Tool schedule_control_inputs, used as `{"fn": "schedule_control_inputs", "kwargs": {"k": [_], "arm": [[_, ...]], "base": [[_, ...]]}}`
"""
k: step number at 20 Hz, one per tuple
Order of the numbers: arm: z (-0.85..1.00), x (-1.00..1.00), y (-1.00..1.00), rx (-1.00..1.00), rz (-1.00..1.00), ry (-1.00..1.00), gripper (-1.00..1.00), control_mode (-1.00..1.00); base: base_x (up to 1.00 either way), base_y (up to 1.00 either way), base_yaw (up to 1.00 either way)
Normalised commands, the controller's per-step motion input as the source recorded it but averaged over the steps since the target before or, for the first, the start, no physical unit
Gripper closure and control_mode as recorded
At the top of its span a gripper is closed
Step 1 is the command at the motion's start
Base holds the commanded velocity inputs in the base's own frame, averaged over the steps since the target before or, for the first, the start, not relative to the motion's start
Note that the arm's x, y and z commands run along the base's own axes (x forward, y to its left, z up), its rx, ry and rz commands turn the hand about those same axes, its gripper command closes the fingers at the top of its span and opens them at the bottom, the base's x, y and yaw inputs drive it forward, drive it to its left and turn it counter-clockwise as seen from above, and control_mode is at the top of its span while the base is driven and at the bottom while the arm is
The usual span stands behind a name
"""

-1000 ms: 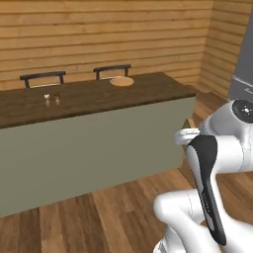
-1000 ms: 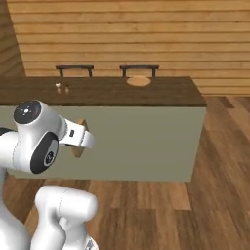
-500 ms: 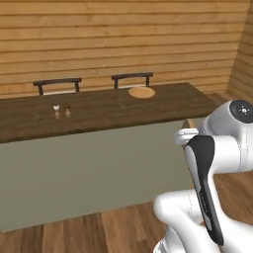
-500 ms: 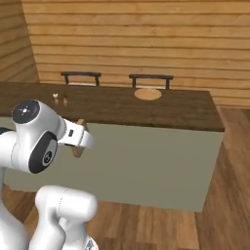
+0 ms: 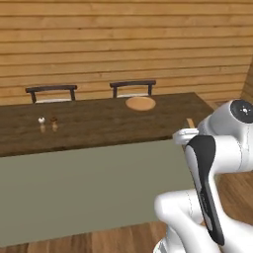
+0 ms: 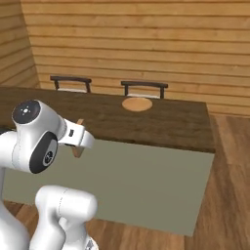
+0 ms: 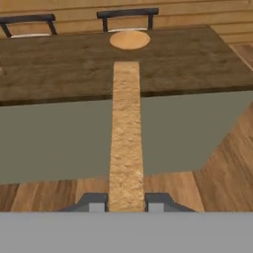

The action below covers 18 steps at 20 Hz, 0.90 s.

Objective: Start the toaster. Once the lever pops up, take the bread to the plate on the dining counter.

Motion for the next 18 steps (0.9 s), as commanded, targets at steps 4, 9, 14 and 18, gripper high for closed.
{"fn": "schedule_control_inputs", "kwargs": {"k": [4, 9, 14, 18], "arm": [[0.0, 0.0, 0.0, 0.0, 0.0, 0.0, 1.0, 1.0], [0.0, 0.0, 0.0, 0.0, 0.0, 0.0, 1.0, 1.0], [0.0, 0.0, 0.0, 0.0, 0.0, 0.0, 1.0, 1.0], [0.0, 0.0, 0.0, 0.0, 0.0, 0.0, 1.0, 1.0]], "base": [[0.69, -0.3, 0.01], [0.59, -0.02, -0.14], [0.66, 0.0, -0.15], [0.74, 0.0, -0.01]]}}
